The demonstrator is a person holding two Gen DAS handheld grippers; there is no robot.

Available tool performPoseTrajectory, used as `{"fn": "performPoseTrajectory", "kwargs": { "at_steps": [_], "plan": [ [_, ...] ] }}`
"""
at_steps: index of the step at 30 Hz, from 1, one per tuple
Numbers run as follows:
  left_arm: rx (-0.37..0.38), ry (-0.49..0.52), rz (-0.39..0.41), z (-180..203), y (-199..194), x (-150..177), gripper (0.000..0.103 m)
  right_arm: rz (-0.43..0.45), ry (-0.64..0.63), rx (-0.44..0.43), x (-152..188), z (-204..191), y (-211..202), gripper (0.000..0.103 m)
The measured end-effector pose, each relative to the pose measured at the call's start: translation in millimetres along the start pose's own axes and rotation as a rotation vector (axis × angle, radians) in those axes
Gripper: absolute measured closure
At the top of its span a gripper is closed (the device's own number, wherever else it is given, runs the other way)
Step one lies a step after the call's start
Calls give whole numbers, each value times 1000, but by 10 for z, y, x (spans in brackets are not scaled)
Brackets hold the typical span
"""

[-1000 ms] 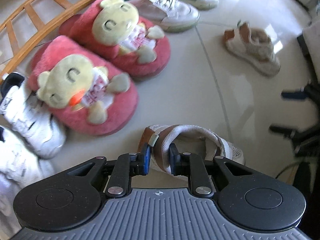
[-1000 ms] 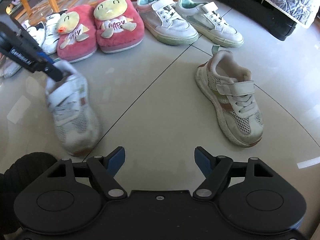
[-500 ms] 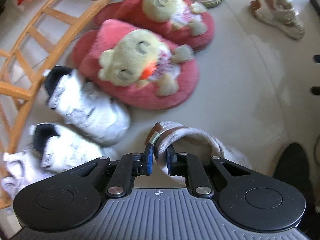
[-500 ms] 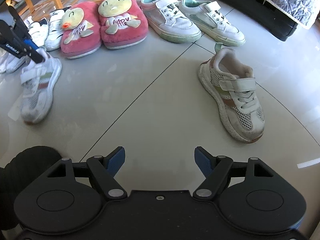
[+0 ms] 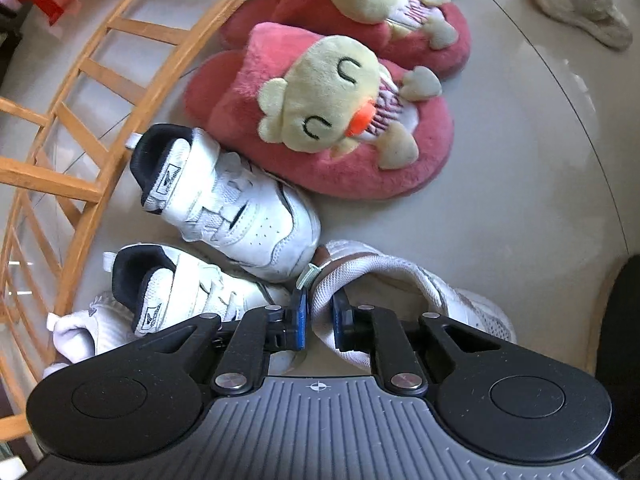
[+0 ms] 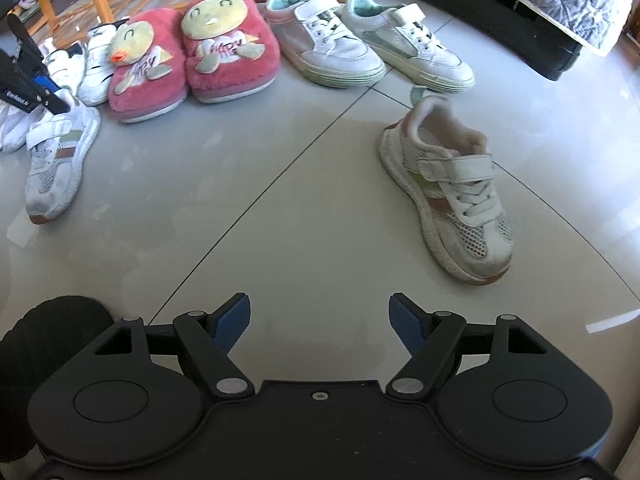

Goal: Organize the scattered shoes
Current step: 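Carry the sneaker with the left gripper toward the white Mizuno sneakers, then lower the sneaker beside the white sneakers and open the left gripper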

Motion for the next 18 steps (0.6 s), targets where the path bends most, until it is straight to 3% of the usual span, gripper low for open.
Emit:
{"fn": "performPoseTrajectory", "kwargs": {
  "at_steps": [8, 18],
  "plan": [
    [-6, 16, 3, 27, -122, 22, 82, 22, -10, 55, -15, 130, -26, 24],
    [39, -111, 75, 91, -463, -82, 66, 67, -45, 147, -108, 335, -37, 24]
  ]
}}
Point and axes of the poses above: each gripper's, at about its wrist camera, not at the fingertips, and y roughly the way its jaws point, z to its right, x to its underside, the point moved 5 cm from there along y, roughly the way its jaws point, and after that the axes turned 9 degrees about z, right-handed, at the moved point
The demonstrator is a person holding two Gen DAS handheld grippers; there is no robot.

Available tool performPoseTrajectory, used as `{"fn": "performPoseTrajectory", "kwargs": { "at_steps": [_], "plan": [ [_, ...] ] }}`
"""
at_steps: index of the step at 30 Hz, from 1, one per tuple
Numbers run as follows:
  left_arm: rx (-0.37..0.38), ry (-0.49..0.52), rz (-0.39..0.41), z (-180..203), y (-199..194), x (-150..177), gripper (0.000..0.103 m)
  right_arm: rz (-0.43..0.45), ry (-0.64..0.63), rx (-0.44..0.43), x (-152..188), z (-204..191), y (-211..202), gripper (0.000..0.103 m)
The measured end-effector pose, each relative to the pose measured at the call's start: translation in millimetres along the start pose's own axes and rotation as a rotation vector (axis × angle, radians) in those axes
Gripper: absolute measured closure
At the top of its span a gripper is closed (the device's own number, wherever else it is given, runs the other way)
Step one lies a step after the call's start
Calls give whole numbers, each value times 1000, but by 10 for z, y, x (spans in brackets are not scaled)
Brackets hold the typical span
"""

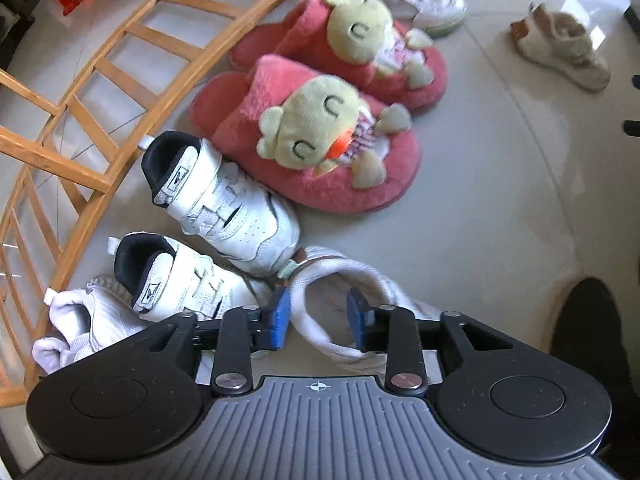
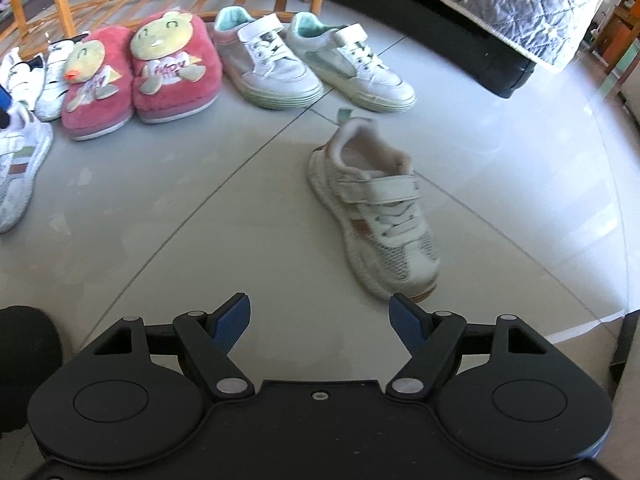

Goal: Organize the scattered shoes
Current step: 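Lower the sneaker beside the white sneakers and open the left gripper, then move the right gripper to the heel of the loose Babuqua sneaker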

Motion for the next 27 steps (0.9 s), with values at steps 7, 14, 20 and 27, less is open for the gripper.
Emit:
{"fn": "performPoseTrajectory", "kwargs": {
  "at_steps": [7, 14, 20, 27],
  "plan": [
    [30, -204, 55, 100, -108, -69, 58, 15, 35, 36, -101, 244, 107, 24],
    [157, -285, 36, 540, 95, -93, 57, 10, 64, 58, -237, 467, 304, 24],
    [225, -290, 18, 948, 294, -232, 56, -16, 32, 43, -278, 507, 475, 24],
    [318, -318, 30, 1399, 500, -549, 54, -47, 9, 21, -314, 524, 645, 23]
  ]
}}
Point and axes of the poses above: each gripper's, at about its wrist camera, not at the fingertips, and y roughly the way its jaws point, z to its right, x to its underside, the point moved 5 cm from there along y, roughly the way its jaws point, and after that the axes turned 9 degrees about z, right-handed, at the moved point
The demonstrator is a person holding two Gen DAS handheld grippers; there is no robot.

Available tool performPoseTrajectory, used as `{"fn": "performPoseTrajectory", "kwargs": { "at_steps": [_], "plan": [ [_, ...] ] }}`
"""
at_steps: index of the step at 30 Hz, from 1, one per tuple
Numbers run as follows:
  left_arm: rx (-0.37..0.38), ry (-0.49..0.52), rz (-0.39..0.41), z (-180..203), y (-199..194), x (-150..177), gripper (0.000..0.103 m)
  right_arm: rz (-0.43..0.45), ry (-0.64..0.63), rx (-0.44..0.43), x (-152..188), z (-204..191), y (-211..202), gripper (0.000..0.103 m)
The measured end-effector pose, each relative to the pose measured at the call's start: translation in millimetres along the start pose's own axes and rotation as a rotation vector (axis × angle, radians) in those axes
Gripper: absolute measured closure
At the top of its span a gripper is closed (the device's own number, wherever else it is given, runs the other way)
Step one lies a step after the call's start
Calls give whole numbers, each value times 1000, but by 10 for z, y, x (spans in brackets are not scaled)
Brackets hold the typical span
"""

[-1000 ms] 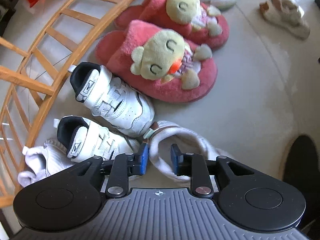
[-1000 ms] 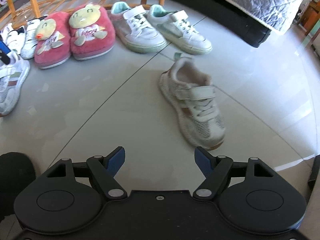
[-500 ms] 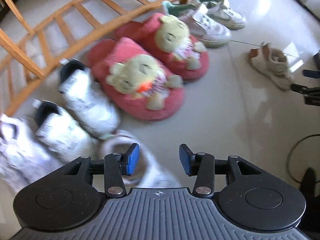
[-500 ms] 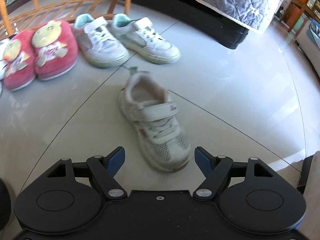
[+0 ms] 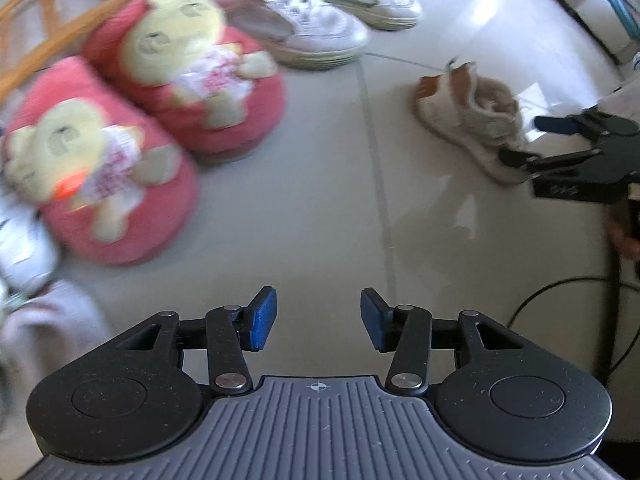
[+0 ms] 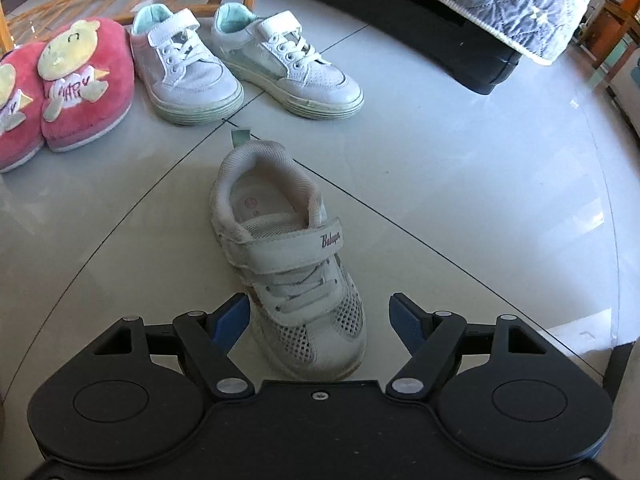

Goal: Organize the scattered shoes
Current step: 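Move the right gripper to the heel of the loose Babuqua sneaker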

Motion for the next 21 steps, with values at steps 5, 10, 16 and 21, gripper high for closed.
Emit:
{"fn": "performPoseTrajectory", "kwargs": {
  "at_steps": [5, 10, 16, 21],
  "plan": [
    [17, 8, 3, 224, 167, -70, 51, -26, -6, -20, -16, -41, 127, 23],
    [34, -8, -14, 285, 245, -30, 50, -48, -8, -25, 39, -66, 179, 31],
    [22, -39, -23, 224, 234, 94, 50, -57, 57, -31, 93, -61, 121, 36],
    [30, -41, -20, 241, 218, 173, 50, -75, 116, -50, 176, -145, 8, 39]
  ]
}}
Point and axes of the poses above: each gripper's, at about its wrist camera, not at the fingertips, and y roughly the way its jaws point, z to its right, x to its underside, the point moved 5 cm from there along y, roughly the way its jaws point, and after that the axes turned 9 degrees about z, right-handed, at the moved point
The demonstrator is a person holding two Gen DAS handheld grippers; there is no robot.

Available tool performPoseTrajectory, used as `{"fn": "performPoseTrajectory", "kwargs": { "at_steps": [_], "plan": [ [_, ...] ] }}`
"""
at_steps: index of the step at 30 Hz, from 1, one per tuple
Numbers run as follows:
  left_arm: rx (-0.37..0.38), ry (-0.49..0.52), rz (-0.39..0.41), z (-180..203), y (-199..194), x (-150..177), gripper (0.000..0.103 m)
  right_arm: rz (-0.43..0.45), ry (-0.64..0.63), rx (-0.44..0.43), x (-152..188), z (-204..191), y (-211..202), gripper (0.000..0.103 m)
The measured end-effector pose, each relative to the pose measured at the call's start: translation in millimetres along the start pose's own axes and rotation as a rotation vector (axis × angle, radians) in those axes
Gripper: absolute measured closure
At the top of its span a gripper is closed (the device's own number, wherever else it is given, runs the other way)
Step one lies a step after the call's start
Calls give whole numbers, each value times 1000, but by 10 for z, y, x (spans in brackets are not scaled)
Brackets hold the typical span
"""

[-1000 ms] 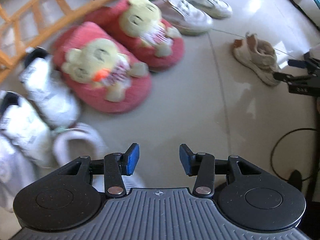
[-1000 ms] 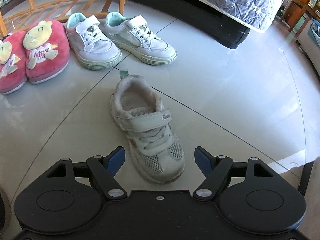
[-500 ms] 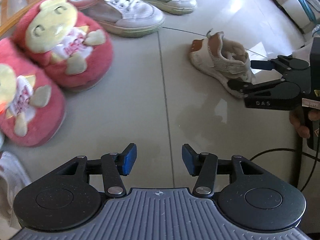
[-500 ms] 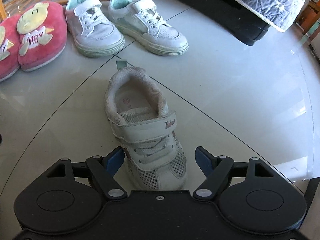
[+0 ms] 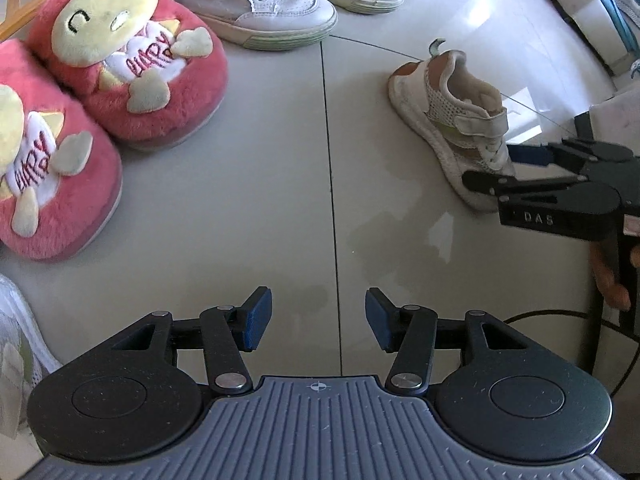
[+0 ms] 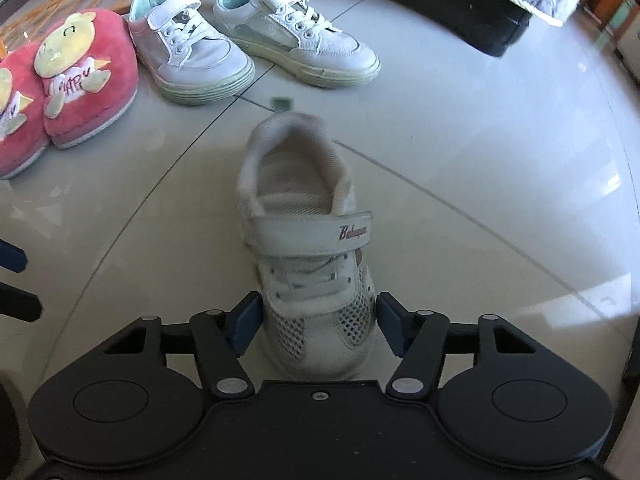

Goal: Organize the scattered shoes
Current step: 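Move the right gripper to the heel of the loose Babuqua sneaker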

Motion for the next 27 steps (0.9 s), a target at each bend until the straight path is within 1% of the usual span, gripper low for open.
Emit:
{"fn": "performPoseTrajectory", "kwargs": {
  "at_steps": [5, 13, 18, 24, 27],
  "plan": [
    [24, 2, -1, 41, -3, 69, 49, -8, 18, -33, 150, -191, -127, 39],
    [94, 11, 2, 173, -50, 151, 49, -38, -6, -134, 332, -533, -302, 39],
    [108, 14, 7, 218, -80, 197, 48, -48, -21, -202, 407, -732, -398, 39],
    [134, 2, 13, 285, -111, 237, 48, -44, -32, -215, 428, -778, -456, 39],
    [144, 3, 23, 348, -86, 216, 48, -30, -31, -206, 459, -758, -523, 39]
  ]
}}
Point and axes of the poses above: each gripper's, at about its wrist camera, not at the fingertips, and y roughly the way its jaws point, z to its right, x to its underside, the point moved 5 cm from there along y, roughly the way its jaws point, and after that the axes turned 9 degrees about z, right-handed, at the moved point
